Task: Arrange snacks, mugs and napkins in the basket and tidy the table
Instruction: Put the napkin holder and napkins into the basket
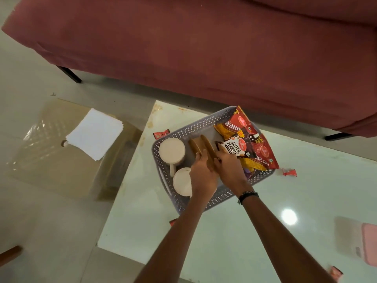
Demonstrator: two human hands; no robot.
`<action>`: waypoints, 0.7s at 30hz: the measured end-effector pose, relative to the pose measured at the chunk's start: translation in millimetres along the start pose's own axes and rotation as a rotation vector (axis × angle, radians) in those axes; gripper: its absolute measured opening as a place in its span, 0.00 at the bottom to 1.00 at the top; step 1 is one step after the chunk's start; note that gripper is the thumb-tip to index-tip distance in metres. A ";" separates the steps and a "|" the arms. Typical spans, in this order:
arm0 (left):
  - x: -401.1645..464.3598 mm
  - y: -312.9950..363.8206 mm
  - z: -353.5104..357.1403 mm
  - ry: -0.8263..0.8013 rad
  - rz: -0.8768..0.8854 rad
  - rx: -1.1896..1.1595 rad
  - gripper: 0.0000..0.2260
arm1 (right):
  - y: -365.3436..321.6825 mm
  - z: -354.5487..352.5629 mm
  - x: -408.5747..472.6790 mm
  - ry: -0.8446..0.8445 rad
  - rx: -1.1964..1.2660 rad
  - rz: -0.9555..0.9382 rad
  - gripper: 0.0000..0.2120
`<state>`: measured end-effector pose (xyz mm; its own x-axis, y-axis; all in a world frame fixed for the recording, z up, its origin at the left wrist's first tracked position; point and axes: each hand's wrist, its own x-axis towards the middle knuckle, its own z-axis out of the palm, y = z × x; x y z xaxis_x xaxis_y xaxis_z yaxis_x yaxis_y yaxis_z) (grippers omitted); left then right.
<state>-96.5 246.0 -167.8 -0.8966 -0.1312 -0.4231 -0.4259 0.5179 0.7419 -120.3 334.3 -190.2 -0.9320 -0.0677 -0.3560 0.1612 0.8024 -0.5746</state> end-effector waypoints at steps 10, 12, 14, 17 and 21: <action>7.9 6.2 7.3 -0.128 -0.064 0.121 0.15 | 5.5 17.0 0.5 0.066 -0.117 0.062 0.09; 9.3 6.1 6.0 -0.140 -0.058 0.120 0.15 | 4.3 15.1 2.6 0.078 -0.099 0.053 0.09; 9.8 5.9 2.9 -0.127 -0.033 0.094 0.14 | 3.3 12.1 3.1 0.067 -0.093 0.048 0.09; 6.5 6.3 -6.8 -0.044 0.037 0.030 0.12 | -0.1 6.1 -1.7 0.089 -0.110 0.042 0.11; 1.5 10.8 -34.8 0.089 0.089 -0.106 0.13 | -22.8 -0.7 -5.7 0.202 -0.103 0.000 0.13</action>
<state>-106.7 222.0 -142.4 -0.9367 -0.1654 -0.3085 -0.3501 0.4398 0.8271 -118.9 316.8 -174.5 -0.9797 0.0444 -0.1956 0.1372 0.8596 -0.4921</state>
